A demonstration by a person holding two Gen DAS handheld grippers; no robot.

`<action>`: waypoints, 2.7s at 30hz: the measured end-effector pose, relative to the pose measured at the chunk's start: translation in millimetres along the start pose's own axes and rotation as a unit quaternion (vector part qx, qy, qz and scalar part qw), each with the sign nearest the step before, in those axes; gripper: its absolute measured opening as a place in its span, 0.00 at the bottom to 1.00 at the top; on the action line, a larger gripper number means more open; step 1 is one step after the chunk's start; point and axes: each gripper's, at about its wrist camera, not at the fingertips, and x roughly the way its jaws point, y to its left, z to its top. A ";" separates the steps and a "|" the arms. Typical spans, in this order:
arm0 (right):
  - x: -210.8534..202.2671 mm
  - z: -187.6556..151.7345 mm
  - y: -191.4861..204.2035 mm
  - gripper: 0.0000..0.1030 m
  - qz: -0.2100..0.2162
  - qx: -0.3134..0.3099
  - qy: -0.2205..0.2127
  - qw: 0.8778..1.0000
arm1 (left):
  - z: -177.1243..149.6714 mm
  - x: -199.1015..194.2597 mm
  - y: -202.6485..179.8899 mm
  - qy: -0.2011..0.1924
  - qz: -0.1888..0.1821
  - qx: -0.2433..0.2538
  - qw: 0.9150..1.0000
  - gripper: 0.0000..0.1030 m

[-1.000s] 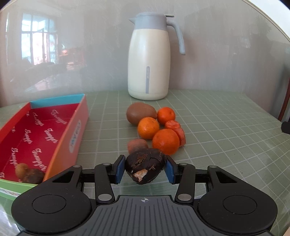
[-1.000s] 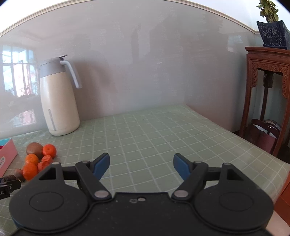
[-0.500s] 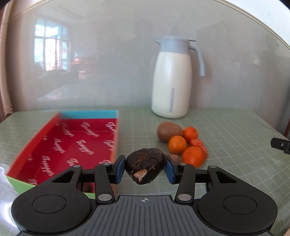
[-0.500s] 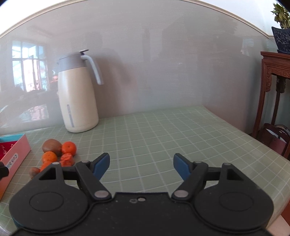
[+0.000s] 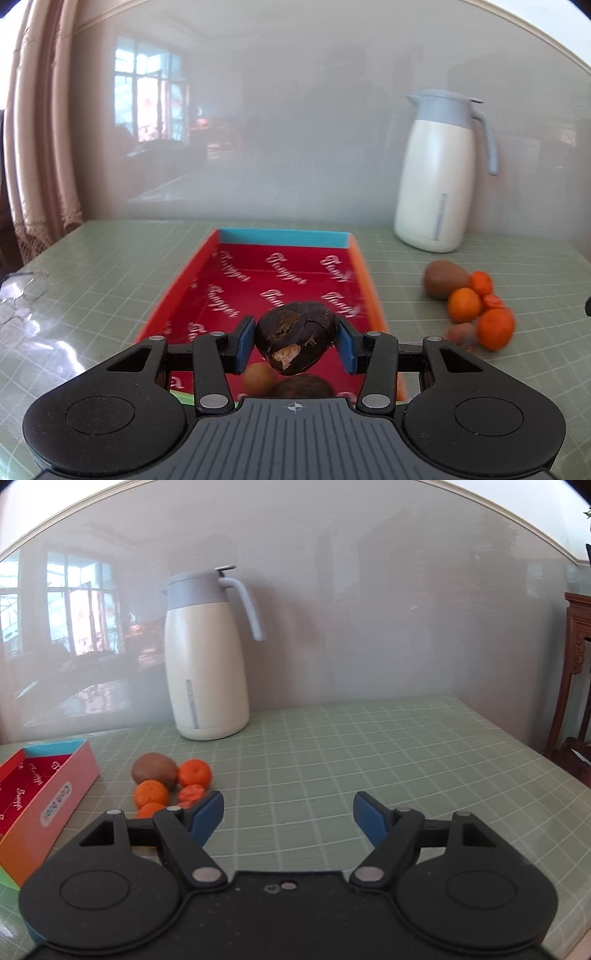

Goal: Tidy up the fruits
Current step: 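Carry the split chestnut with the left gripper into the red box and release, then grasp the small brown nut with the right gripper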

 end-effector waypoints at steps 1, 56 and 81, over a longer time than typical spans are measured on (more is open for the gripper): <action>0.2 -0.5 3.0 0.75 0.002 -0.002 0.000 1.000 | 0.1 2.1 3.9 0.002 0.002 -0.004 1.000 0.45; 3.2 -10.1 69.7 0.72 0.075 -0.058 0.008 0.995 | -14.5 -15.0 61.9 -0.034 0.064 -0.051 0.996 1.00; 55.7 -21.6 142.5 0.39 0.091 -0.121 0.094 0.984 | -18.5 -14.0 103.9 -0.023 0.093 -0.071 0.993 1.00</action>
